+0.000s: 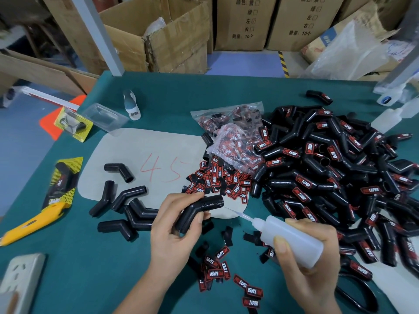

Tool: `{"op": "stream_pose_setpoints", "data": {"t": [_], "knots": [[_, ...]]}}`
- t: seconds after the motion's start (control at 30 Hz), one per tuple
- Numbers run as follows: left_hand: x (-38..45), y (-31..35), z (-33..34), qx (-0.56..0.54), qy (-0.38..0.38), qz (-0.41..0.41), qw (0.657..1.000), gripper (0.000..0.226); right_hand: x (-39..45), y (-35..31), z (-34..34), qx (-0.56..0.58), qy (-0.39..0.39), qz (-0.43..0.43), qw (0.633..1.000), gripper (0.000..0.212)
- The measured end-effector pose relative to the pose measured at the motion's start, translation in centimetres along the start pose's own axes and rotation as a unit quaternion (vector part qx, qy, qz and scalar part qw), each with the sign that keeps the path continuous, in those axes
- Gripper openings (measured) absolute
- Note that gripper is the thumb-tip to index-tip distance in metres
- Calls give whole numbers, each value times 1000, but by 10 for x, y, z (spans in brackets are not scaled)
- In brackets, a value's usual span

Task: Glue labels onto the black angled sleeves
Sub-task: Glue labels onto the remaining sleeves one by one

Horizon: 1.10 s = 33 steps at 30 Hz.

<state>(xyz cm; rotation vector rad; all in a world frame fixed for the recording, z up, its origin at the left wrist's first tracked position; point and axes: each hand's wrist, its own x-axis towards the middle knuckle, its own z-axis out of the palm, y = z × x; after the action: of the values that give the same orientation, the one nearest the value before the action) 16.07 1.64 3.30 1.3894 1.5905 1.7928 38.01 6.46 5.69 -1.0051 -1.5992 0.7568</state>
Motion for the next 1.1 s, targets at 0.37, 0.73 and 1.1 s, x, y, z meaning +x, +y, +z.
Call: {"op": "stream_pose_setpoints", "data": {"t": [0.37,0.73,1.1], "knots": [[-1,-2,-1,-16,4,-16,1000,26,0,-3,0,-15,5,11,1000,33],[-1,-1,0,-13,-3,-16,1000,24,-3,-1,2,-2,0,14,1000,35],[-2,-4,1,-14,0,-18,1000,24,-3,1,2,2,-5,12,1000,36]]}}
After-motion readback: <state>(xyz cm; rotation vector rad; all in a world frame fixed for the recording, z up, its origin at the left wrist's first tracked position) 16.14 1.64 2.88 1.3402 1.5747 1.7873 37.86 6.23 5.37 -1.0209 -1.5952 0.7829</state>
